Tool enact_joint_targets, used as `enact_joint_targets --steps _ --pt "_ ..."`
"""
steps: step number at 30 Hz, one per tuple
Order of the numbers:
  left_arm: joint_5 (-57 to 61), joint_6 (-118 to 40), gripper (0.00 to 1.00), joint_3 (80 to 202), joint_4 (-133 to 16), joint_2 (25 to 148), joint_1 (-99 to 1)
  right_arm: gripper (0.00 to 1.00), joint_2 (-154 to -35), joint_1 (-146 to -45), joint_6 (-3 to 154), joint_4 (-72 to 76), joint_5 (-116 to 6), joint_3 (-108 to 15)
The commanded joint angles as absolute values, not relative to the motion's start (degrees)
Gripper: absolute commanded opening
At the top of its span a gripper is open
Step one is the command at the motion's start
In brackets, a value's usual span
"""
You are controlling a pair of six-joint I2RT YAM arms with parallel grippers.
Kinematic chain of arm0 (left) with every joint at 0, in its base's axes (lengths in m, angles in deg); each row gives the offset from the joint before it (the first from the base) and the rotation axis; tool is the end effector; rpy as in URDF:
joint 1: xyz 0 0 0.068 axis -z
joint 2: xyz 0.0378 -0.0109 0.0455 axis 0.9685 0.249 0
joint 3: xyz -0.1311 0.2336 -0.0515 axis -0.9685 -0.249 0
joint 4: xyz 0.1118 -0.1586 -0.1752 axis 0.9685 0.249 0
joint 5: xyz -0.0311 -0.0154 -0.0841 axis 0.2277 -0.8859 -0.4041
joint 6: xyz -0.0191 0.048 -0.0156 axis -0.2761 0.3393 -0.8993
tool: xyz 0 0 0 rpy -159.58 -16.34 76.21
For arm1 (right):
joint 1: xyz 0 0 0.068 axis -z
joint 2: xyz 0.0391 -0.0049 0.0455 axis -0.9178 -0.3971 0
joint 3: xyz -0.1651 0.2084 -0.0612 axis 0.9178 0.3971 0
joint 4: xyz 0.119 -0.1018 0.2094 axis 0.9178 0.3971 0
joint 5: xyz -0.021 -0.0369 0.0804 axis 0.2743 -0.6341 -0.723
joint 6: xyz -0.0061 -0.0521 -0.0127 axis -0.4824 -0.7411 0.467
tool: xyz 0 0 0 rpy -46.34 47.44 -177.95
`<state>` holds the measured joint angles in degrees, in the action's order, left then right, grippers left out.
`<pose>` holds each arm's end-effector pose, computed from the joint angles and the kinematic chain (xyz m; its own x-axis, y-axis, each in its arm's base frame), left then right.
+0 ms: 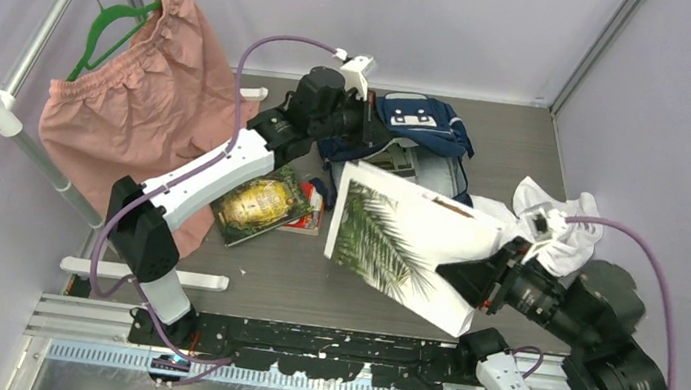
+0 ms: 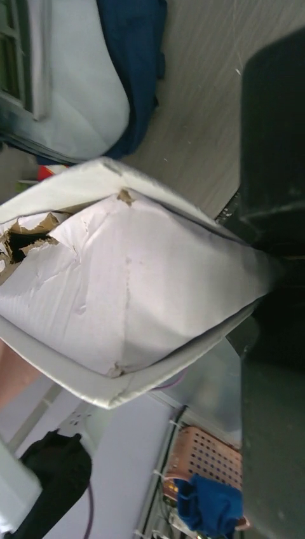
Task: Pack the student bag
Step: Place the book in the student bag.
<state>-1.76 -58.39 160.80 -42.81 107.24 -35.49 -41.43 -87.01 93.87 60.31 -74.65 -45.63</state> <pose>0.3010 -0.2635 0.3852 -0.6001 -0.1510 -0.7855 0.5552 0.6284 -0.5449 0.0085 0.0205 0.4339 -0.4915 0.2201 -0.8426 -0.5739 0.6459 0.5035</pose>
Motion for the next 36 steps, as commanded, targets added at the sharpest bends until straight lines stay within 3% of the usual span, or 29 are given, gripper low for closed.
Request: enact_joint_targets --steps 1,12,17,21,31,36 --pt "-3.6 -61.57 0.0 167.17 -49.66 106.35 -35.61 0.04 -43.21 -86.94 93.48 57.8 -84.48 -40.4" --pt "-3.6 -65.0 0.0 163.92 -52.71 103.77 -35.75 0.01 -48.22 -86.95 114.22 38.16 -75.35 -20.7" --pt "-4.58 -65.68 0.0 162.12 -52.86 102.14 -35.77 0.01 -43.92 -86.99 127.35 23.6 -69.49 -12.07" --pt "-6.84 -67.08 0.0 160.52 -53.86 101.09 -35.77 0.07 -41.18 -86.95 134.75 22.72 -59.67 -8.85" --pt "-11.58 -68.22 0.0 156.22 -55.65 97.95 -35.77 0.07 -39.52 -86.93 151.51 5.15 -47.67 3.1" --pt "-12.93 -67.99 0.0 155.92 -54.9 96.84 -35.77 0.08 -42.01 -86.94 152.18 -1.53 -41.75 5.2"
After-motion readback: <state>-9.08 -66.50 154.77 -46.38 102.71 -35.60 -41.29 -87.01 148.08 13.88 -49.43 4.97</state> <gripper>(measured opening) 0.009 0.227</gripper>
